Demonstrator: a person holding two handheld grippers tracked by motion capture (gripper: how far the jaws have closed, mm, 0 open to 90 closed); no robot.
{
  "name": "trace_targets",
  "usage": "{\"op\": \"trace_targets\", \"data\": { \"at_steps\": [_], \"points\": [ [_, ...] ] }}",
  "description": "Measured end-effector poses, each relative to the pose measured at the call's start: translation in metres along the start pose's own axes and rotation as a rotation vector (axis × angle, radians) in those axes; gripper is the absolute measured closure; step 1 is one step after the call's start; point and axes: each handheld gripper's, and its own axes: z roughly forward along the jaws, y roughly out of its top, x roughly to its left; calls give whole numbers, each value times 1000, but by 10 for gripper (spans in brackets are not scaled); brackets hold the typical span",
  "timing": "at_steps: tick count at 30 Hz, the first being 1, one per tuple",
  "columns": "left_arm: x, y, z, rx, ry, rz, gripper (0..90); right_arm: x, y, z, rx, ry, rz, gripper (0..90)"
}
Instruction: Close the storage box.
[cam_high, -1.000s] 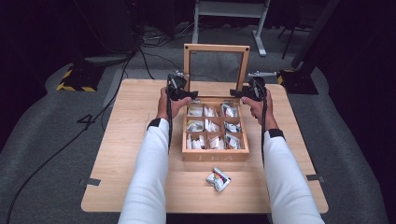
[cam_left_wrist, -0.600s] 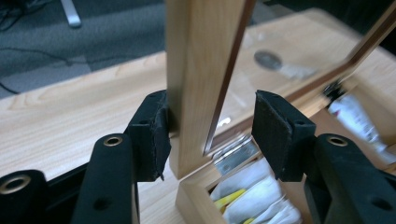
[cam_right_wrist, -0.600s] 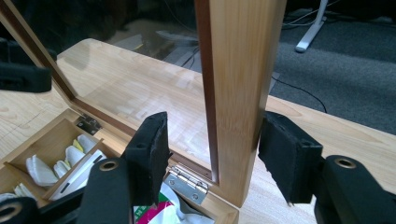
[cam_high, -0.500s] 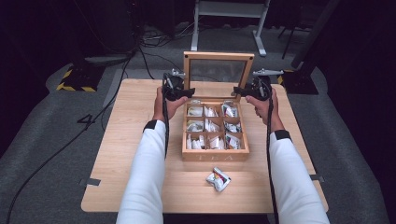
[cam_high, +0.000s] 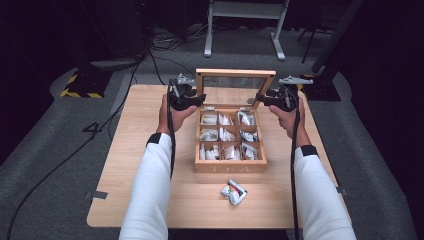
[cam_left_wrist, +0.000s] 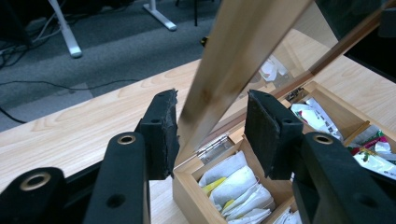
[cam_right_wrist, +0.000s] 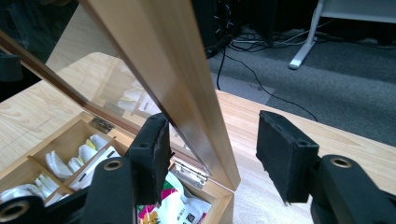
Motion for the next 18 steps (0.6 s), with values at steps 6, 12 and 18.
{"op": "trace_targets", "data": {
  "at_steps": [6,12,18],
  "points": [
    [-6,0,-5,0,2,21,582,3,-3,-5,3,15,-24,465],
    [-9,-3,-11,5,-3,41,582,7,-5,-12,2,28,-34,483],
    [-14,-7,-17,6,-2,54,587,11,-8,-19,-7,44,-51,490]
  ]
}}
